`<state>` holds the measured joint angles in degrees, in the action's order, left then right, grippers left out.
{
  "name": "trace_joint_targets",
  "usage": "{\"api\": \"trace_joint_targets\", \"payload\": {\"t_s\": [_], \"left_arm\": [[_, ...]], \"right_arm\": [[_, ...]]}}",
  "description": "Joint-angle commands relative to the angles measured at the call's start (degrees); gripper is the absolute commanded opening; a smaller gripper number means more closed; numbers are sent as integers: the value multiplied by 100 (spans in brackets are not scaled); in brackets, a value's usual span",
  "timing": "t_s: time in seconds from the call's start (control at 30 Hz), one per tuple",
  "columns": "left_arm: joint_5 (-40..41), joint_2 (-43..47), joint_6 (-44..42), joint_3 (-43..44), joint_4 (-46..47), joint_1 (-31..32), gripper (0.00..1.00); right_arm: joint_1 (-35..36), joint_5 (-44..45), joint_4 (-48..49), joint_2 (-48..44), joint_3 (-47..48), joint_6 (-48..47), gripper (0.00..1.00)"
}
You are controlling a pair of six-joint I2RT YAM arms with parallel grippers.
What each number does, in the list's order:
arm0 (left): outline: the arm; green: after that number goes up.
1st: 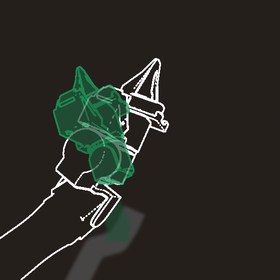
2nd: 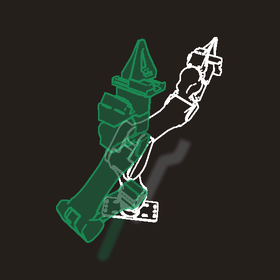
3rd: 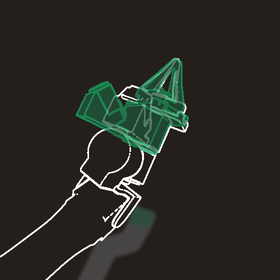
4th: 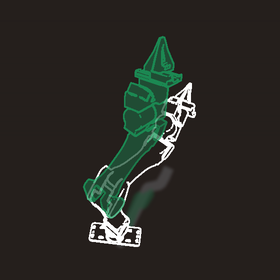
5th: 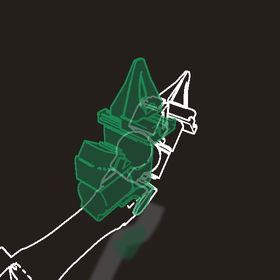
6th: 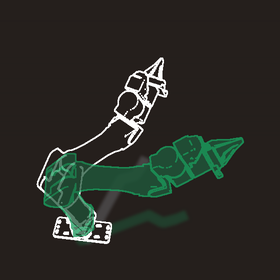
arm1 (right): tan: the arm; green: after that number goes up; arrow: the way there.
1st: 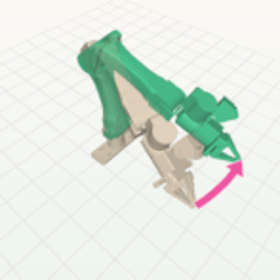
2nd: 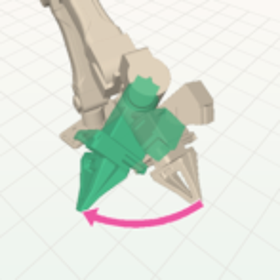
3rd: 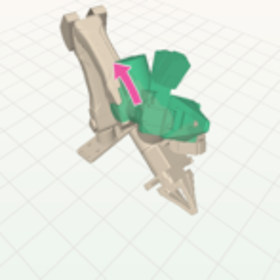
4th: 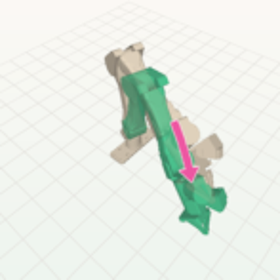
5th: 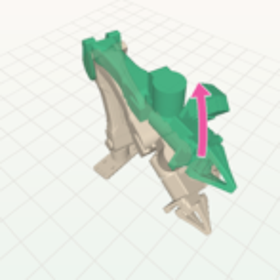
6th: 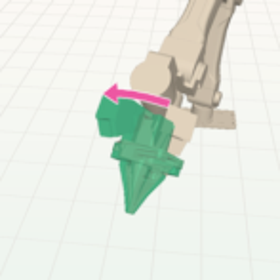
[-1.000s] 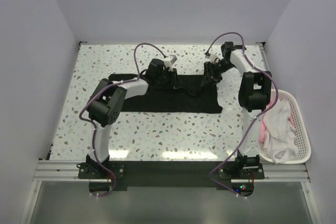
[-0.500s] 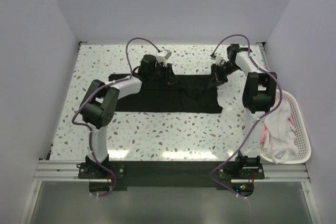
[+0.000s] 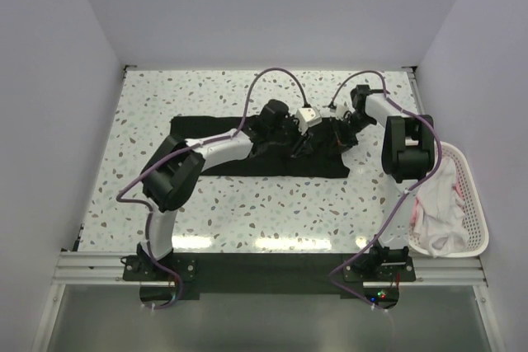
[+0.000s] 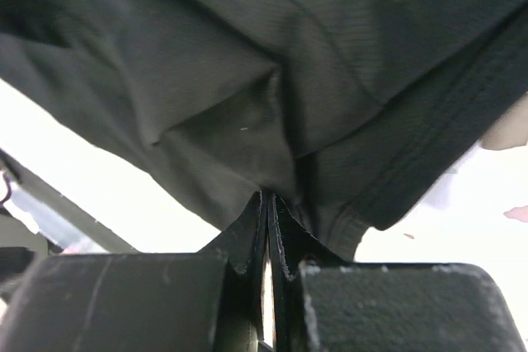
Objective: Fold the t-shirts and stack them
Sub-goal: Fold the tshirt
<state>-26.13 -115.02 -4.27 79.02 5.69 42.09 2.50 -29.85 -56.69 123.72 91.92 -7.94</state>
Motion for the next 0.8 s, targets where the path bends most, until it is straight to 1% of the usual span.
{"api": "trace_joint_targets", "payload": {"t_s": [0.0, 0.27, 0.43, 0.77], "left_arm": [[82, -266, -276, 394, -95, 89, 41], [424, -916, -39, 886, -209, 256, 42], [959, -1215, 23, 1080, -148, 256, 43], [1549, -1497, -240, 1528, -95, 37, 43]], "right_arm": [[-4, 303, 298, -296, -60, 214, 0], [-4, 383, 378, -199, -104, 355, 0], [-4, 444, 351, -173, -104, 346, 0], [5, 655, 378, -182, -271, 311, 0]]}}
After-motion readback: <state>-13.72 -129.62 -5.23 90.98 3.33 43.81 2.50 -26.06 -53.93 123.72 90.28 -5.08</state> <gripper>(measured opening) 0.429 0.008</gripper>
